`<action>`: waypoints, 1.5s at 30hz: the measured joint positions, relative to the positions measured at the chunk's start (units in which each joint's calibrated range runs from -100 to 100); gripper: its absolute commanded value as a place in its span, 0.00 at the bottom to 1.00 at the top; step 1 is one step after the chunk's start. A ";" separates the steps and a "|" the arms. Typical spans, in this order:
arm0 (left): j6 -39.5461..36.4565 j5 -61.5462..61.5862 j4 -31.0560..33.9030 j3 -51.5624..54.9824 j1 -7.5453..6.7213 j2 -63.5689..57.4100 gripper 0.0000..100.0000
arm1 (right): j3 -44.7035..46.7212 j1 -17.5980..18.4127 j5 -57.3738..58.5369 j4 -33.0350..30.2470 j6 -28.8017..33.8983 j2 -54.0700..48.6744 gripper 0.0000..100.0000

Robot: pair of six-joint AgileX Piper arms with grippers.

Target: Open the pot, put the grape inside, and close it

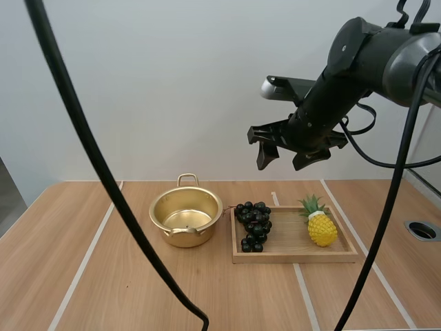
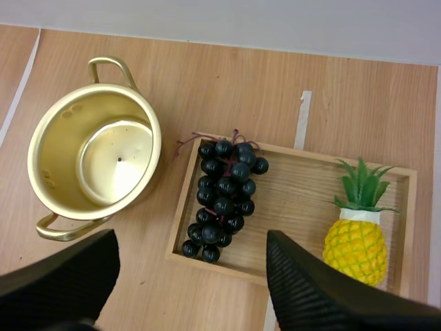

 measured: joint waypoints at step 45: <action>-0.27 4.98 4.30 -6.02 0.00 0.53 0.00 | 2.11 11.10 -14.40 -14.55 4.38 31.95 1.00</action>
